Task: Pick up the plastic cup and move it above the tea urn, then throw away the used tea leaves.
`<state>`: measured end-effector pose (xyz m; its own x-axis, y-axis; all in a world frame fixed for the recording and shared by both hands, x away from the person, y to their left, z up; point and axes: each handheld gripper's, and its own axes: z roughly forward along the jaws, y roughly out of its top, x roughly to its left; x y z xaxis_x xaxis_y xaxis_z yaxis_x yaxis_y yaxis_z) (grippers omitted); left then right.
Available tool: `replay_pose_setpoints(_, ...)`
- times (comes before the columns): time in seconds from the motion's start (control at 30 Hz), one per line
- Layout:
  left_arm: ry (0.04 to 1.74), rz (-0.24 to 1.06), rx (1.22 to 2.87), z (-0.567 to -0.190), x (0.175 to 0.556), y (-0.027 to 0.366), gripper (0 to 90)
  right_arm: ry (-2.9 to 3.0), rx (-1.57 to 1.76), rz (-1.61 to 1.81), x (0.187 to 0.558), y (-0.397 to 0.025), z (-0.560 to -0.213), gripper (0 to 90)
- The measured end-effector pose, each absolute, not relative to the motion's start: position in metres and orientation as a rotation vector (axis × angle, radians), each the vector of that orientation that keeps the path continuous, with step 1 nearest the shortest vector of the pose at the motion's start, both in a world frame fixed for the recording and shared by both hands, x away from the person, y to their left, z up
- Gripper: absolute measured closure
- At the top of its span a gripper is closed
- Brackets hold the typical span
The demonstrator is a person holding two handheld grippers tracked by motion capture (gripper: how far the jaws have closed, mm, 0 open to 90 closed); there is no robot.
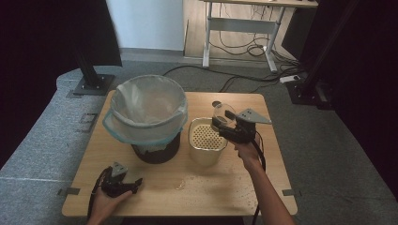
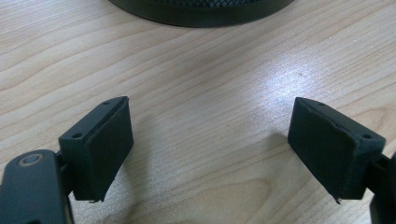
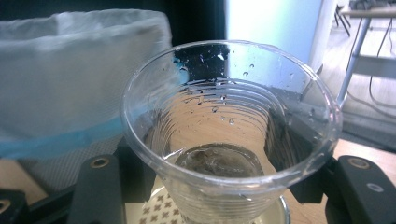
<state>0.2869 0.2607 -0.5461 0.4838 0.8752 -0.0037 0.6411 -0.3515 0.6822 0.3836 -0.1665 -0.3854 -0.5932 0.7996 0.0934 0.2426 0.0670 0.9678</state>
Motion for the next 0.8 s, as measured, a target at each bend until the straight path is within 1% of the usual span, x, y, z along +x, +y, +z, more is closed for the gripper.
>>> replay_pose_setpoints(0.1,1.246,0.487,2.106,-0.546,0.287,0.261,13.5,1.862,1.058,1.557,0.393,-0.17,-0.388,37.9)
replay_pose_setpoints(0.3,1.246,0.486,2.107,-0.546,0.287,0.261,13.5,1.856,1.068,1.511,0.401,-0.174,-0.389,37.7)
replay_pose_setpoints(0.6,1.246,0.486,2.107,-0.546,0.287,0.261,13.4,1.843,1.037,1.438,0.4,-0.178,-0.385,37.2)
replay_pose_setpoints(0.8,1.241,0.483,2.11,-0.546,0.288,0.26,13.4,1.884,0.945,1.302,0.398,-0.172,-0.382,37.3)
